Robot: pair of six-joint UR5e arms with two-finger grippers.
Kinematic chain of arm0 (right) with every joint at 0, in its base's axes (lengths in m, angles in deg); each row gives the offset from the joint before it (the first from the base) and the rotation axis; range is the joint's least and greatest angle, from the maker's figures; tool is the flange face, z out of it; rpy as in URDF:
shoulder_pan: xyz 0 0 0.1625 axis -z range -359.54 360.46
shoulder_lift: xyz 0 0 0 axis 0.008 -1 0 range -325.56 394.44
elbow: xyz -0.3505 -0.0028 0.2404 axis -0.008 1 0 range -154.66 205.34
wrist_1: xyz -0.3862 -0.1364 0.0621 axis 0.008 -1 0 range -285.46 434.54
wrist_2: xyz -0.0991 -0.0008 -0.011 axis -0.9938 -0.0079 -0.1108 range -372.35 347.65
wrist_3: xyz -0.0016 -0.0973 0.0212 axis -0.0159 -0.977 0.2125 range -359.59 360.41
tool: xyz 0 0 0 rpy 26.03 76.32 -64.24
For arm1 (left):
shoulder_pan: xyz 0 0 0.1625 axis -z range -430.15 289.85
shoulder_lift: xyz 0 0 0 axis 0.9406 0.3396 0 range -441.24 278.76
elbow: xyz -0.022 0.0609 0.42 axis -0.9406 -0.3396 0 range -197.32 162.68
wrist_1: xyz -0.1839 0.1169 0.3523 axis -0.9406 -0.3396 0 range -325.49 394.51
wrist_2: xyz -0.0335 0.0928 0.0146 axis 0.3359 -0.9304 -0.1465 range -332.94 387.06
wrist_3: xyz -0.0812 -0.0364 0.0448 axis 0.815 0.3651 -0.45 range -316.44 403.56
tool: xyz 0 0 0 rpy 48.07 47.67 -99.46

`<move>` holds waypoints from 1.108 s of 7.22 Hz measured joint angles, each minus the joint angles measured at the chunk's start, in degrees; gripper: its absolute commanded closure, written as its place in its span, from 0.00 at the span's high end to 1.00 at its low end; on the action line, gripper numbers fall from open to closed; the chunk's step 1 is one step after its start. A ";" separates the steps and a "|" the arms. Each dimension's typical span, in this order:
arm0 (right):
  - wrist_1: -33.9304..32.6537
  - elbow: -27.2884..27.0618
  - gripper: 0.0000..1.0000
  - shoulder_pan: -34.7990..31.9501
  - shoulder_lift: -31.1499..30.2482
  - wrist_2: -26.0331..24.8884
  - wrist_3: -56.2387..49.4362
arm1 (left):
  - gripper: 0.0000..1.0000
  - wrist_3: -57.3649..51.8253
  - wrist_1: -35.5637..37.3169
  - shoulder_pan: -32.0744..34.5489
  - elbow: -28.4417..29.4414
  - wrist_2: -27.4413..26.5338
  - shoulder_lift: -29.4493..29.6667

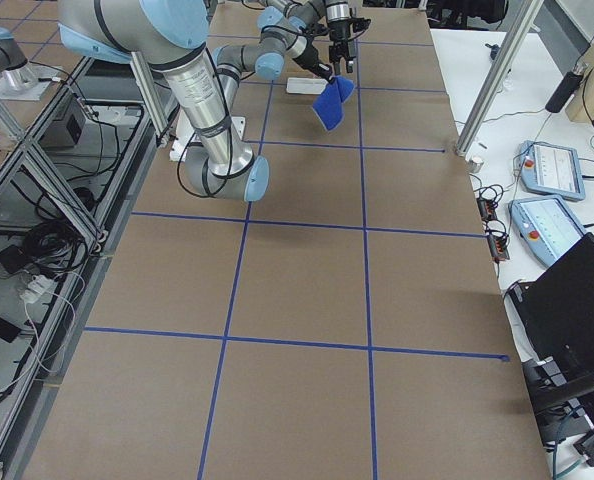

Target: Hang towel on rack

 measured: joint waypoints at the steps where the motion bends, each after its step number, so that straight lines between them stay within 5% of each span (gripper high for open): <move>1: 0.00 0.02 0.00 0.04 -0.01 -0.04 0.01 | 0.65 0.02 0.00 -0.38 0.01 -0.41 0.02; 3: 0.06 0.04 0.00 0.08 0.04 -0.08 0.01 | 0.63 -0.28 0.00 -0.84 0.01 -0.66 0.02; 7: 0.23 0.04 0.00 0.09 0.06 -0.09 0.01 | 0.00 -0.67 -0.10 -1.42 0.01 -0.71 -0.04; 8: 0.27 0.04 0.00 0.09 0.02 -0.10 0.01 | 0.00 -0.76 -0.17 -1.53 -0.03 -0.71 0.00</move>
